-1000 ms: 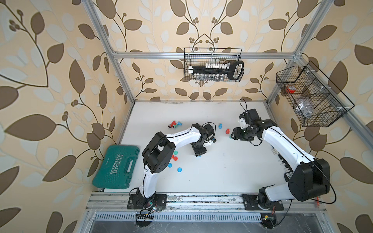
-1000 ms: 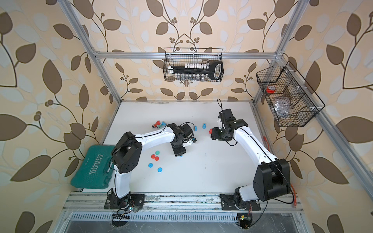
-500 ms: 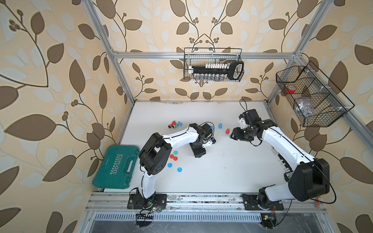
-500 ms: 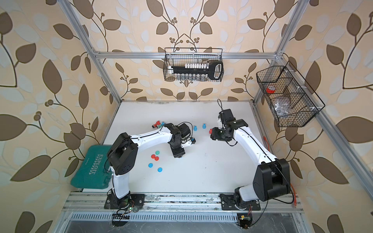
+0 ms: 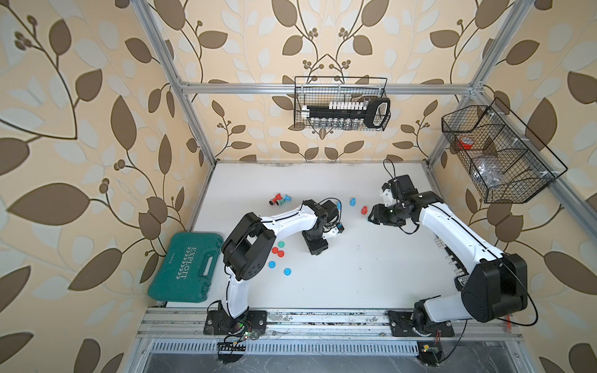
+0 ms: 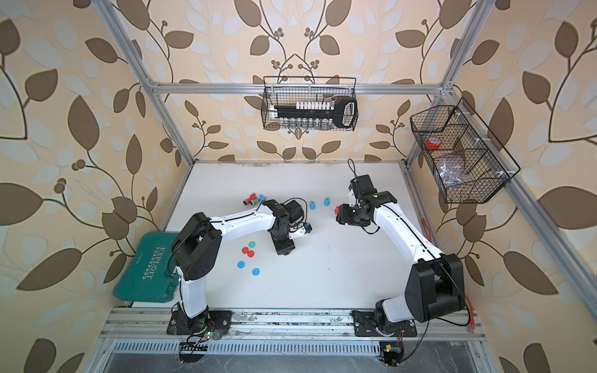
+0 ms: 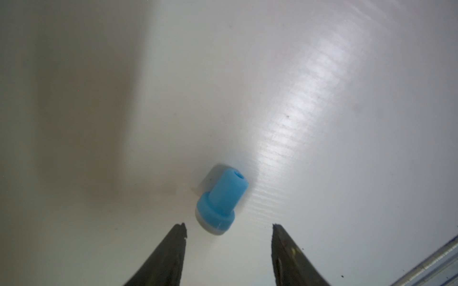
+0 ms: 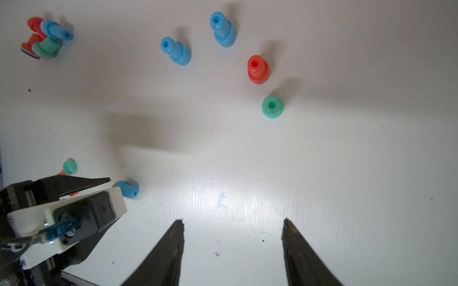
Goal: Close the stamp cap
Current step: Pick up the stamp from the center of the board.
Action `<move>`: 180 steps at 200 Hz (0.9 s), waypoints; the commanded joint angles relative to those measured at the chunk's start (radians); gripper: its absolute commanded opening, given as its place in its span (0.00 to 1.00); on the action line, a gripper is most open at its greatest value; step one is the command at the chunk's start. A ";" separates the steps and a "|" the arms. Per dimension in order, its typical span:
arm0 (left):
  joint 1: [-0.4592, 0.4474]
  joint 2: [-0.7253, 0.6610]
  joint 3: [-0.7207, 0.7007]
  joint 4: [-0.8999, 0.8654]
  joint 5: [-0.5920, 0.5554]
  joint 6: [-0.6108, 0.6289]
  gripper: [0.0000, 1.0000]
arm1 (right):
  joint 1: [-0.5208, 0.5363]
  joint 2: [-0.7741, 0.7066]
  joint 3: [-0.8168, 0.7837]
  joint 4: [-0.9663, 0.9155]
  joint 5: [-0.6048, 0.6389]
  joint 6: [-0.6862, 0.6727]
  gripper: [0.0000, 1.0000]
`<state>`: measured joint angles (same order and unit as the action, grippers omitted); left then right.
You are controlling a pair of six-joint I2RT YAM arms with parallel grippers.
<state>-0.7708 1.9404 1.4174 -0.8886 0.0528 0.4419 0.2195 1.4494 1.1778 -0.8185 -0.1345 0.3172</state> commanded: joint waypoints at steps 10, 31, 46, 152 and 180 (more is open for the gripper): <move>0.007 0.027 0.013 0.010 0.008 -0.005 0.57 | -0.003 0.014 -0.017 0.004 -0.019 0.008 0.59; 0.007 0.047 0.015 0.014 0.018 -0.007 0.57 | -0.004 0.017 -0.016 0.004 -0.020 0.009 0.59; 0.006 0.059 0.012 0.019 0.011 -0.010 0.57 | -0.002 0.022 -0.014 0.004 -0.021 0.010 0.59; 0.007 0.086 0.013 0.029 -0.015 -0.017 0.37 | -0.002 0.032 -0.017 0.013 -0.026 0.012 0.58; 0.006 0.086 0.009 0.027 -0.015 -0.018 0.29 | -0.002 0.036 -0.008 0.010 -0.028 0.013 0.58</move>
<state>-0.7704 2.0155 1.4181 -0.8371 0.0196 0.4179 0.2195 1.4696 1.1778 -0.8108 -0.1471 0.3187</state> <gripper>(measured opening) 0.322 0.582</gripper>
